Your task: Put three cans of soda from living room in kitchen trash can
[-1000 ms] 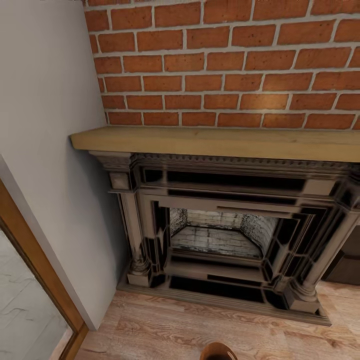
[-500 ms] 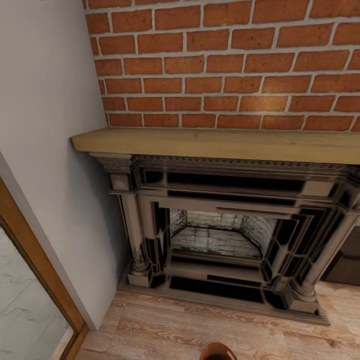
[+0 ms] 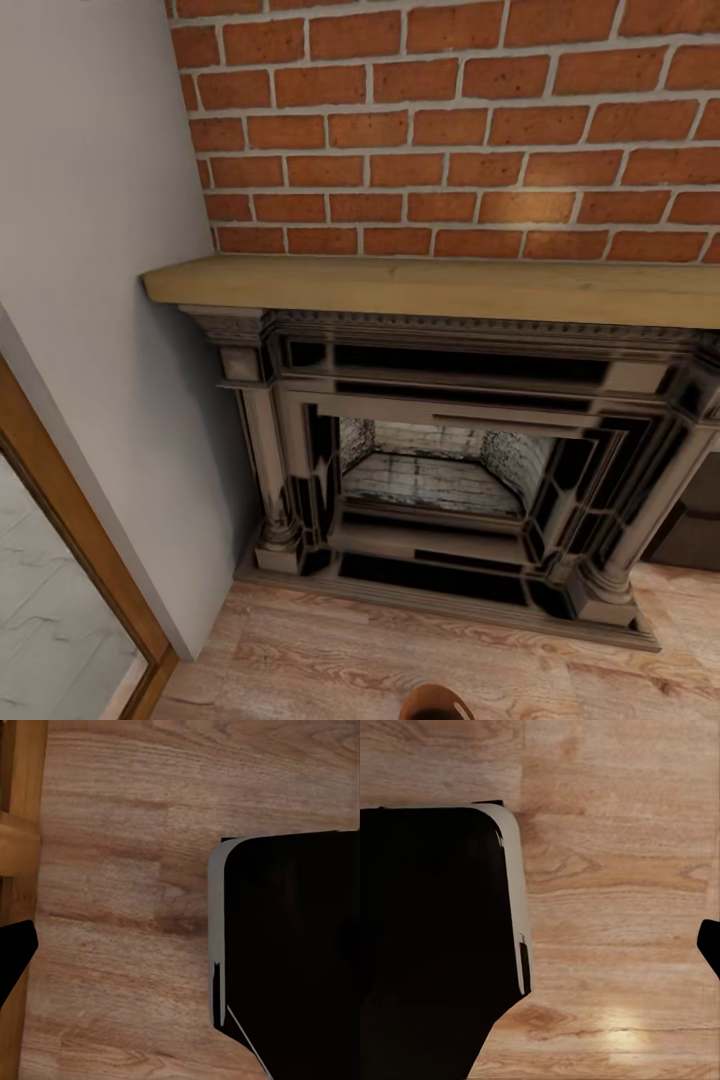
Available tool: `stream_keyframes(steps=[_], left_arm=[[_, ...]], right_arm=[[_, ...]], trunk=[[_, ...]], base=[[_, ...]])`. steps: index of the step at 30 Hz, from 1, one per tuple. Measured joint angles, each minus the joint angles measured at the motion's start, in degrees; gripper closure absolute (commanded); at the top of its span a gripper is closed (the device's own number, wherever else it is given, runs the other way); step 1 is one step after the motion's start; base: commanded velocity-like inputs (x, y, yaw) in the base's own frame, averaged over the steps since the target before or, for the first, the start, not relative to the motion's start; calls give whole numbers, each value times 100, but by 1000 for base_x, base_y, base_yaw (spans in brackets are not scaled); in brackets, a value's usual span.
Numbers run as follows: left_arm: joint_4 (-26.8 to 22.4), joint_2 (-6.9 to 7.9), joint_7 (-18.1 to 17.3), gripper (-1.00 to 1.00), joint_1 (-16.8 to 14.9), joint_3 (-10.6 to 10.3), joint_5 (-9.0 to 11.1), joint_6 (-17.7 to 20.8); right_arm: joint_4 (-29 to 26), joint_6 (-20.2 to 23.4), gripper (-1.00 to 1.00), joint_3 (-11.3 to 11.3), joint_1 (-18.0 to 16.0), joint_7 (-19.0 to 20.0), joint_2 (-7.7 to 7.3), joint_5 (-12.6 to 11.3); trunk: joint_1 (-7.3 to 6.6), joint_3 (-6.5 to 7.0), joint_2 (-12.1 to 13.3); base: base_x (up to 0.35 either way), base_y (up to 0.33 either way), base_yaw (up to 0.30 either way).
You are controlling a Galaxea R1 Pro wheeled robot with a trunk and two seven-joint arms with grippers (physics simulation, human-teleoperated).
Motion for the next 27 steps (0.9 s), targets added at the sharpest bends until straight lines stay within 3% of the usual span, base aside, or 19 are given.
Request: stream_keyframes(steps=[7, 27], left_arm=[[-13, -4, -2, -100, -41, -12, -12, 0], [-13, -5, -2, -100, -49, -9, -20, 0]], right_arm=[[-9, 23, -100, 18, -1, -20, 134, 2], [-48, 28, -100, 40, -1, -24, 162, 7]], trunk=[[0, 0, 0], [0, 0, 0]], base=[[0, 0, 0], [0, 0, 0]])
